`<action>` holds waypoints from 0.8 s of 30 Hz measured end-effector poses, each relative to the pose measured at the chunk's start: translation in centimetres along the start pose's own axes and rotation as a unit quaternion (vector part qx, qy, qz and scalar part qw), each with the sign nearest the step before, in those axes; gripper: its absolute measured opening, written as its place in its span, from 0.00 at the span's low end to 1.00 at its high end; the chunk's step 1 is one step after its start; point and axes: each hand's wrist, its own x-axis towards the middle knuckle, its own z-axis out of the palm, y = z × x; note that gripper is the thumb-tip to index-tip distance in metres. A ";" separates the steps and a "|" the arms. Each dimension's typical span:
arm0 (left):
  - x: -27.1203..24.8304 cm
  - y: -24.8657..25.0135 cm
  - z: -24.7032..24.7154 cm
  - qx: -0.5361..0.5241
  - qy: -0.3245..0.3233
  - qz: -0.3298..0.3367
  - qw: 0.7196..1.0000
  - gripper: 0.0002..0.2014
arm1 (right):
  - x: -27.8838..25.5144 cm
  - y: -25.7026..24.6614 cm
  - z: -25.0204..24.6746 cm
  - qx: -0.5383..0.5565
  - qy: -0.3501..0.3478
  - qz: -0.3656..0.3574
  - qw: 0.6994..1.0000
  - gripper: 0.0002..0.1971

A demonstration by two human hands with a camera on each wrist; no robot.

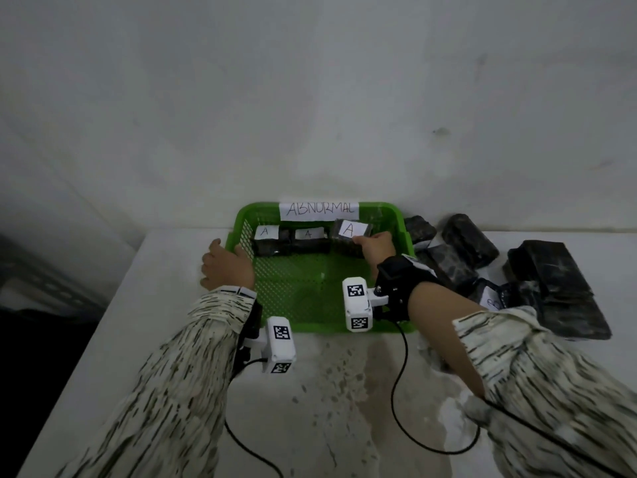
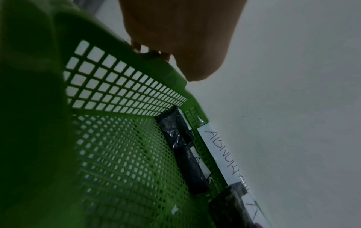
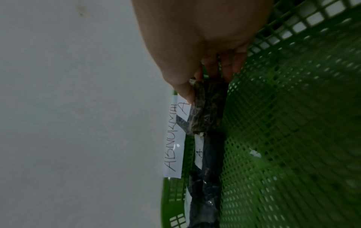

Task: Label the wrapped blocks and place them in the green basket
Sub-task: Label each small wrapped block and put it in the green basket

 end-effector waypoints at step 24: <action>-1.5 0.5 1.0 0.078 0.005 0.027 0.997 0.29 | 2.3 0.2 1.3 -0.205 -0.015 -0.043 0.978 0.29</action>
